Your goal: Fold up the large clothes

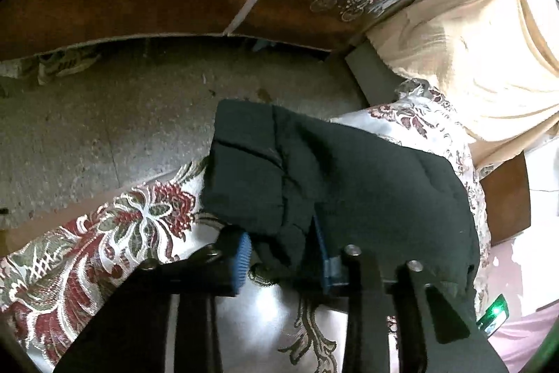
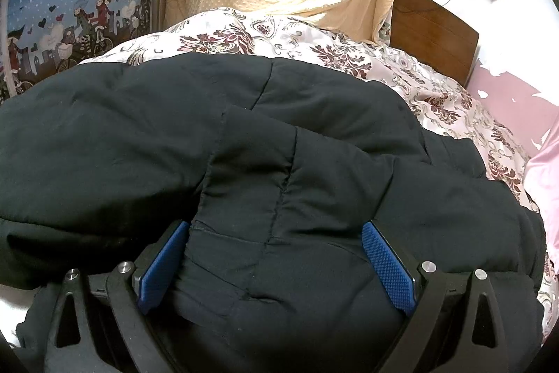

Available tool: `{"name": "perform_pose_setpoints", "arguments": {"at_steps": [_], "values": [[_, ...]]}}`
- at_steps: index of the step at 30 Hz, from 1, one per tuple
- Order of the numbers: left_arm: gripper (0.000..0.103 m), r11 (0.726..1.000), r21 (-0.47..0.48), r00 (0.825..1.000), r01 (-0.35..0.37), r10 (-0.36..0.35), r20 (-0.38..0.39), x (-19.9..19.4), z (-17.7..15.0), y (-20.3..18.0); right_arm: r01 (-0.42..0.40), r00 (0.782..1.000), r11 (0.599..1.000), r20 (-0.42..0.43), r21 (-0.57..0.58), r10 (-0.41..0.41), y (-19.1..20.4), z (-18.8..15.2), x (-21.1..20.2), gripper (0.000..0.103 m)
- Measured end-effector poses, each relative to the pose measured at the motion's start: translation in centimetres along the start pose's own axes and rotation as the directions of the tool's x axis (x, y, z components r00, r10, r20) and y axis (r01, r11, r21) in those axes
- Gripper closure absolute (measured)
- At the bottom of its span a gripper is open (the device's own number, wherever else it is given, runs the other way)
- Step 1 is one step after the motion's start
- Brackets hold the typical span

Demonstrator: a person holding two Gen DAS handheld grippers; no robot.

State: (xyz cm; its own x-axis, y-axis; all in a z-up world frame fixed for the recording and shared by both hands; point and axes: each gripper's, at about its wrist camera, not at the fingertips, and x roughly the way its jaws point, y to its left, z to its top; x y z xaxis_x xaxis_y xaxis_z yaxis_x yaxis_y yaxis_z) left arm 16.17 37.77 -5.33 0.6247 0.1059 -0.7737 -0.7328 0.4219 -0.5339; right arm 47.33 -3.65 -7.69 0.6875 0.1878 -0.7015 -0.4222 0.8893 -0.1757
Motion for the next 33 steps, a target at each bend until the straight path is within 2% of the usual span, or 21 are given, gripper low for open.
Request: {"name": "perform_pose_setpoints", "arguments": {"at_steps": [5, 10, 15, 19, 21, 26, 27, 33], "values": [[0.086, 0.998, 0.066, 0.996, -0.010, 0.004, 0.085, -1.2, -0.2, -1.4, 0.008, 1.000, 1.000, -0.002, -0.007, -0.008, -0.1, 0.1, 0.1, 0.004], [0.088, 0.988, 0.153, 0.986, 0.005, -0.030, 0.166, -3.0, 0.2, -3.7, 0.014, 1.000, 1.000, -0.001, -0.009, -0.014, -0.1, 0.3, 0.1, 0.003], [0.088, 0.954, 0.300, 0.962, 0.003, -0.085, 0.259, -6.0, -0.4, -7.6, 0.028, 1.000, 1.000, 0.014, -0.013, -0.027, 0.0, 0.4, -1.0, 0.003], [0.089, 0.901, 0.434, 0.940, 0.026, -0.170, 0.297, -7.9, -1.9, -12.0, 0.042, 0.999, 0.998, 0.010, -0.046, -0.042, 0.3, 0.4, -2.4, 0.003], [0.089, 0.869, 0.491, 0.933, 0.061, -0.224, 0.282, -8.5, -3.1, -14.2, 0.043, 0.999, 0.997, 0.025, -0.059, -0.042, 0.0, 0.2, -3.5, 0.003], [0.090, 0.786, 0.598, 0.922, 0.156, -0.334, 0.198, -8.8, -6.4, -19.6, 0.028, 0.996, 0.999, 0.091, -0.042, -0.024, -2.0, -0.2, -7.1, 0.003], [0.090, 0.758, 0.628, 0.919, 0.179, -0.356, 0.168, -8.6, -7.5, -21.2, 0.014, 0.994, 0.999, 0.105, -0.029, -0.011, -2.8, -0.2, -8.0, 0.003], [0.091, 0.632, 0.740, 0.927, 0.230, -0.375, 0.031, -6.6, -13.1, -27.8, 0.020, 0.990, 1.000, 0.142, 0.004, -0.021, -6.9, -1.3, -11.9, 0.003]]}}
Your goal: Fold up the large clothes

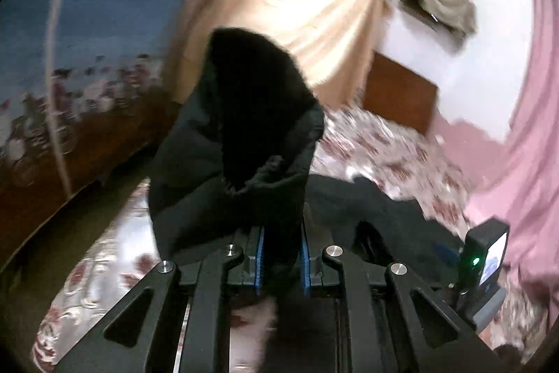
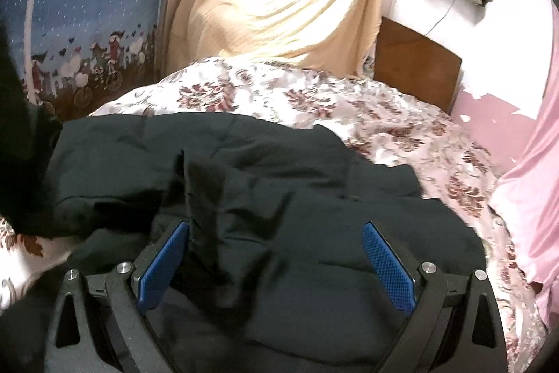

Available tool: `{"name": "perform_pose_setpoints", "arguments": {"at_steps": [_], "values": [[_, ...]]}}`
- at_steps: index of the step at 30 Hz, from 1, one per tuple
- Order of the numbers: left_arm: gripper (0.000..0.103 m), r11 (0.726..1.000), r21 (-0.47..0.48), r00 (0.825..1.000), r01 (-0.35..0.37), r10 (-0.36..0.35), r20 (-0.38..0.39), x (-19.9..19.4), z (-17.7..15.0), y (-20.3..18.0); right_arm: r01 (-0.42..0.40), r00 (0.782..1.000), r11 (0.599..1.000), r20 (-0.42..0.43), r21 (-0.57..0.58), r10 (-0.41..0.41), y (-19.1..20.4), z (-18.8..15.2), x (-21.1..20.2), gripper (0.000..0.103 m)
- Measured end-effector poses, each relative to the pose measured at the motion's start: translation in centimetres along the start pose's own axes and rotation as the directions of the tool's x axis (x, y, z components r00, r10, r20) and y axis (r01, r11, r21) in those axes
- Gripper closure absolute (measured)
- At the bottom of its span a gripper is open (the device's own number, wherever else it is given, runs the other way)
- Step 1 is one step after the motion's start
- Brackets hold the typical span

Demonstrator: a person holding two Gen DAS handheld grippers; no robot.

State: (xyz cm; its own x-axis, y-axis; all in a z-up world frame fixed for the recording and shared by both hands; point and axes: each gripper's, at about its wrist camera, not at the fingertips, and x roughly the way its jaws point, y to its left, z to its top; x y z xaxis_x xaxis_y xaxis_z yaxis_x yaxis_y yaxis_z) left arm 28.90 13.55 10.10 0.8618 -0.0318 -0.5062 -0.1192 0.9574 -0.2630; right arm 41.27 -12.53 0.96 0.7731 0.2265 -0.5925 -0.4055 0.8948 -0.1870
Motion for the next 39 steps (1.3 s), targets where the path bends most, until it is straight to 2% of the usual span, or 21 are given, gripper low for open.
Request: {"name": "perform_pose_setpoints", "arguments": {"at_steps": [6, 11, 16, 21, 24, 26, 27, 31, 33, 34, 36, 38, 39], "values": [[0.091, 0.993, 0.104, 0.995, 0.048, -0.039, -0.089, 4.6, -1.6, -6.0, -0.010, 1.000, 0.997, -0.017, 0.071, 0.011, -4.2, -2.1, -1.7, 0.003], [0.091, 0.987, 0.149, 0.991, 0.062, -0.043, -0.129, 6.9, -3.8, -8.6, -0.031, 0.999, 0.983, -0.039, 0.182, 0.038, -7.3, -4.2, -2.1, 0.003], [0.091, 0.981, 0.180, 0.987, 0.069, -0.041, -0.155, 8.7, -5.4, -10.1, -0.069, 0.995, 0.951, -0.042, 0.302, 0.086, -10.0, -6.0, -2.2, 0.003], [0.091, 0.967, 0.238, 0.987, 0.092, -0.058, -0.149, 8.4, -6.6, -12.0, -0.121, 0.990, 0.926, -0.025, 0.359, 0.139, -10.7, -6.5, -2.2, 0.003], [0.091, 0.946, 0.296, 0.985, 0.130, -0.090, -0.146, 8.0, -7.7, -13.2, -0.216, 0.973, 0.873, 0.027, 0.437, 0.227, -11.8, -6.7, -2.7, 0.003], [0.091, 0.932, 0.322, 0.976, 0.167, -0.111, -0.185, 8.6, -8.8, -13.8, -0.279, 0.956, 0.828, 0.059, 0.486, 0.288, -12.6, -6.7, -2.9, 0.003], [0.091, 0.924, 0.331, 0.969, 0.188, -0.120, -0.216, 9.1, -9.6, -14.0, -0.286, 0.953, 0.819, 0.062, 0.497, 0.295, -12.8, -6.6, -3.0, 0.003], [0.091, 0.906, 0.323, 0.930, 0.272, -0.161, -0.330, 11.7, -12.0, -14.9, -0.243, 0.966, 0.835, 0.046, 0.494, 0.254, -13.4, -6.3, -3.6, 0.003], [0.091, 0.903, 0.316, 0.916, 0.291, -0.168, -0.364, 12.8, -12.9, -15.1, -0.266, 0.959, 0.805, 0.064, 0.530, 0.275, -14.1, -6.7, -3.7, 0.003], [0.091, 0.901, 0.322, 0.914, 0.291, -0.162, -0.372, 13.1, -13.4, -15.2, -0.292, 0.951, 0.777, 0.079, 0.558, 0.300, -14.6, -6.9, -3.6, 0.003], [0.090, 0.897, 0.332, 0.909, 0.293, -0.153, -0.388, 13.7, -13.7, -15.1, -0.360, 0.921, 0.704, 0.114, 0.612, 0.372, -15.6, -7.4, -3.0, 0.003], [0.089, 0.893, 0.329, 0.899, 0.306, -0.157, -0.409, 14.0, -14.0, -15.1, -0.424, 0.882, 0.621, 0.146, 0.659, 0.447, -16.4, -7.9, -2.3, 0.003], [0.087, 0.894, 0.328, 0.898, 0.305, -0.155, -0.412, 14.0, -14.0, -15.0, -0.434, 0.873, 0.600, 0.149, 0.672, 0.464, -16.6, -8.0, -2.0, 0.003]]}}
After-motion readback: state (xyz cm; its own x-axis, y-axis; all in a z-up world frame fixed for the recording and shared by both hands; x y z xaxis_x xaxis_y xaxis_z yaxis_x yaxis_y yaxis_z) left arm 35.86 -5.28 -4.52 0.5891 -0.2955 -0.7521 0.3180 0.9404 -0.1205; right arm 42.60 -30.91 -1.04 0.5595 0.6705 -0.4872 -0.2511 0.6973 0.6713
